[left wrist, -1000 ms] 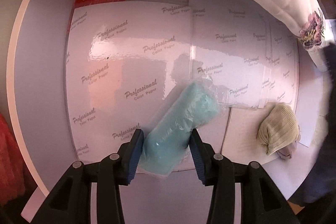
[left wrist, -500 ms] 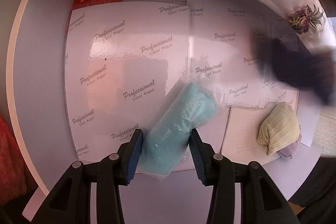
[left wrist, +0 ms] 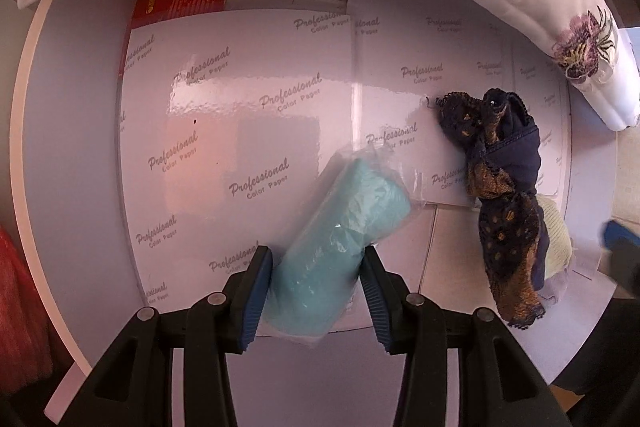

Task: Organize soft objects
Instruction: 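Carry the navy item to the gold tray with the right tool while the left holds blue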

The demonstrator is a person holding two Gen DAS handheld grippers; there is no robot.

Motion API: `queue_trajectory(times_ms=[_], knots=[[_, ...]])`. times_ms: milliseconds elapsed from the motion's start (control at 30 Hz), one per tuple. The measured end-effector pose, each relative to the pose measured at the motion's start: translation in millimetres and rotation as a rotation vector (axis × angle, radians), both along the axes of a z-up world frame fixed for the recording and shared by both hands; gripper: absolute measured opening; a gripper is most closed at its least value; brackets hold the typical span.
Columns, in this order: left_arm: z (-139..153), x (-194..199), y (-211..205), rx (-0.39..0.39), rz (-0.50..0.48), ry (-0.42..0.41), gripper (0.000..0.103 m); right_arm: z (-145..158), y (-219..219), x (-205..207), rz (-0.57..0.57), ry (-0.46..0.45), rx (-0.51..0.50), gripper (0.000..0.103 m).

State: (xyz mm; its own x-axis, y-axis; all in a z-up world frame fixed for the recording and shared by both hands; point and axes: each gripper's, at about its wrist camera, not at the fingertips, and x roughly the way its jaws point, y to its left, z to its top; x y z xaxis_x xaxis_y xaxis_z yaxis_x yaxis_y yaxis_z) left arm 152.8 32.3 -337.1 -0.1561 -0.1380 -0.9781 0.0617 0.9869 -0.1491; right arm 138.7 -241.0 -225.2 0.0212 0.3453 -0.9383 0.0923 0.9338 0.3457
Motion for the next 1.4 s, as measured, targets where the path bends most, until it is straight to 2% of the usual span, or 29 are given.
queue_trajectory(times_ms=[133,233,267,333,400,567,800,867,967,1033,1100,1133,1200,1233,1300,1333,1367,1400], knots=[[2.5,0.1,-2.0,0.005,-0.009,-0.003,0.046,-25.5,12.0,7.0,-0.032,0.044,0.068,0.059],[3.1,1.0,-4.2,0.010,-0.019,-0.005,0.046,-43.2,31.1,8.5,0.036,0.073,0.019,0.057],[3.8,1.0,-5.1,0.013,-0.023,-0.007,0.046,-48.7,34.7,7.3,0.054,0.081,-0.012,0.052],[5.0,2.0,-6.2,0.013,-0.025,-0.008,0.046,-60.4,41.3,2.3,0.108,0.084,-0.099,0.032],[6.1,2.8,-6.1,0.010,-0.021,-0.008,0.046,-63.5,41.5,-4.2,0.129,0.077,-0.119,0.027],[7.0,4.3,-6.8,0.010,-0.023,-0.008,0.046,-17.8,35.6,-12.5,0.131,-0.034,-0.088,0.023],[7.2,2.7,-7.4,0.013,-0.031,-0.014,0.046,83.7,12.7,-18.8,0.110,-0.233,0.011,0.017],[7.6,2.2,-8.2,0.013,-0.029,-0.014,0.046,110.0,11.5,-17.3,0.100,-0.301,0.023,0.002],[7.6,2.1,-8.2,0.013,-0.029,-0.013,0.046,136.0,8.8,-4.6,0.088,-0.358,0.019,0.002],[8.2,1.9,-8.5,0.013,-0.028,-0.014,0.046,137.1,11.2,1.9,0.120,-0.342,0.007,0.002],[9.1,1.6,-9.0,0.013,-0.028,-0.013,0.046,122.3,12.0,4.9,0.138,-0.302,-0.012,0.003],[9.2,1.7,-9.4,0.015,-0.030,-0.013,0.046,112.4,11.9,4.1,0.142,-0.259,-0.013,0.006],[9.8,1.5,-10.1,0.016,-0.033,-0.014,0.046,84.1,10.7,0.6,0.116,-0.177,0.018,0.006],[9.4,1.7,-9.9,0.015,-0.032,-0.014,0.046,72.0,11.4,-1.2,0.105,-0.149,0.023,0.009],[9.6,1.6,-10.6,0.015,-0.033,-0.014,0.046,49.3,12.8,-6.9,0.092,-0.113,0.037,0.030],[9.2,1.8,-10.8,0.016,-0.034,-0.014,0.046,31.0,12.6,-8.6,0.060,-0.055,0.064,0.047],[9.4,1.7,-11.2,0.016,-0.035,-0.013,0.046,18.3,10.6,-10.4,0.024,-0.010,0.097,0.051],[8.6,2.1,-11.3,0.017,-0.036,-0.013,0.046,5.9,8.7,-12.8,-0.017,0.026,0.130,0.051]])
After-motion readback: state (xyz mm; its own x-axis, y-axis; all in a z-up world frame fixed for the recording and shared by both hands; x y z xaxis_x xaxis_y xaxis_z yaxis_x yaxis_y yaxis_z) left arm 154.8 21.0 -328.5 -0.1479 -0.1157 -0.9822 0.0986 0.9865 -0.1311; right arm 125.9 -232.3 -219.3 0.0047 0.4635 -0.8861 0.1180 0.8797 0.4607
